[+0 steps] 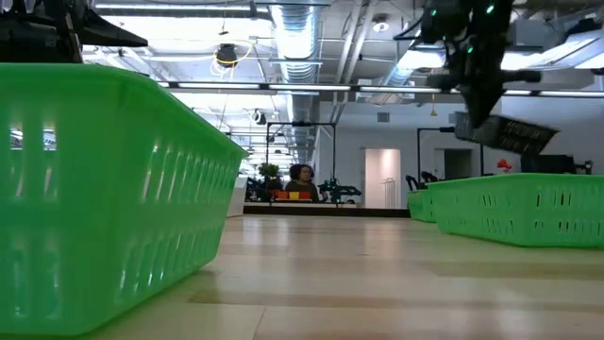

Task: Stack baskets by color
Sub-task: Stack the middle black bin into the top black bin

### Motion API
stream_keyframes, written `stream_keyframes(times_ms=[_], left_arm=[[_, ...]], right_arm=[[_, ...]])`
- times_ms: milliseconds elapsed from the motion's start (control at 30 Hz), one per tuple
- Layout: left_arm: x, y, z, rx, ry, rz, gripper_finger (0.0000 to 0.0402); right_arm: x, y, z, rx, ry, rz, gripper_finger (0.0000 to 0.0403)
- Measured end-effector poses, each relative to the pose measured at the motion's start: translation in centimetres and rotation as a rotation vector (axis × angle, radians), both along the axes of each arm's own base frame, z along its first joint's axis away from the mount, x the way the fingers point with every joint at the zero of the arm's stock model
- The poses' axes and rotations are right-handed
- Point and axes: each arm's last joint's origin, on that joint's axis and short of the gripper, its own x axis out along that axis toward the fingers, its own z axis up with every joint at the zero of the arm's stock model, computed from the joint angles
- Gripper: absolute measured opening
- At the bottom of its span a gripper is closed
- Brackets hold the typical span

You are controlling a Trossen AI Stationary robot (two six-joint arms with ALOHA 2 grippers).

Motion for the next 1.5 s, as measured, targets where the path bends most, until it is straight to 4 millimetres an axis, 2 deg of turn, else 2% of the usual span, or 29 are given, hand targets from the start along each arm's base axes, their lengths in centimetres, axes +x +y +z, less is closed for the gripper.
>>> stream_keyframes(times_ms=[133, 333, 600, 733, 967, 1333, 1500], left_arm=[[0.0, 0.0, -0.1, -0.004, 0.007, -0.006, 0.0249], [0.1, 0.0, -0.8, 0.001, 0.06, -0.001, 0.0249], [0.1, -0.1, -1.1, -0.038, 0.067, -0.008, 0.0249], [0.1, -0.1, -1.1, -0.043, 0.065, -0.008, 0.0249], [0.1, -0.1, -1.1, -0.043, 0.064, -0.009, 0.0249], [0.1, 0.0, -1.1, -0.045, 0.063, 0.001, 0.0249], [0.1, 0.0, -1.1, -0.052, 0.06, 0.002, 0.0249]], right_arm=[[0.0, -2.6, -1.4, 0.044, 0.036, -0.038, 0.001], [0.8, -4.9, -4.4, 0.147, 0.157, -0.075, 0.0015], [2.5, -6.6, -8.5, 0.244, 0.24, -0.1, 0.002], [3.5, -7.2, -9.9, 0.272, 0.203, -0.089, 0.0021], [4.9, -7.6, -10.9, 0.271, 0.12, -0.056, 0.0019], [7.3, -7.4, -10.7, 0.227, -0.054, 0.048, 0.0018], [7.9, -7.5, -10.3, 0.197, -0.083, 0.079, 0.0037]])
